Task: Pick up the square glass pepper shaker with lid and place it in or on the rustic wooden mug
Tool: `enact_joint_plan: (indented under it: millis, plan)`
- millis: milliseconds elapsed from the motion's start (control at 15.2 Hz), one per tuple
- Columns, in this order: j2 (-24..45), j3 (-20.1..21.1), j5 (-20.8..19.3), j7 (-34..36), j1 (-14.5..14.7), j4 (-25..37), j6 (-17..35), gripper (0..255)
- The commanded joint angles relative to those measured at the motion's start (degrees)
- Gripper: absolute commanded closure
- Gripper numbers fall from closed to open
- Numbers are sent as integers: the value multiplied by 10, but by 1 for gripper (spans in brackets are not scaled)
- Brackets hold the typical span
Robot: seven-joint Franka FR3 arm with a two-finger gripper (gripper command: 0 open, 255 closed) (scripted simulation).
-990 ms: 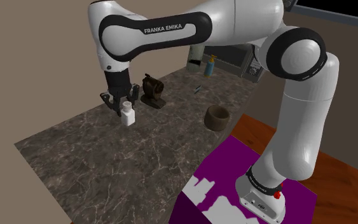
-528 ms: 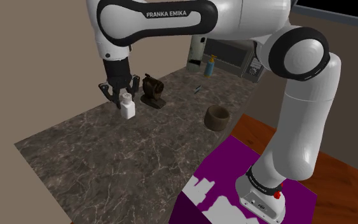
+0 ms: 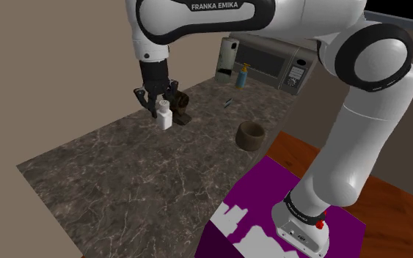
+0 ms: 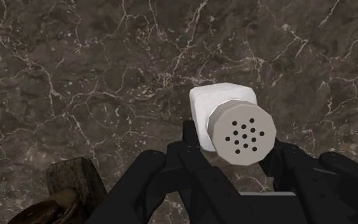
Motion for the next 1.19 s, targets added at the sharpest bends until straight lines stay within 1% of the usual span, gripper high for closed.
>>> enact_joint_plan:
  millis: [0,330,594,858,1122]
  plan:
    - [-41,-6,12,-23,-16,-50,10,255]
    - [-134,-34,33,-91,-50,-155,25,255]
    - [-198,-62,40,-145,-71,-224,30,255]
    - [-255,-94,36,-199,-90,-282,30,255]
    - [-304,-129,24,-252,-110,-329,27,255]
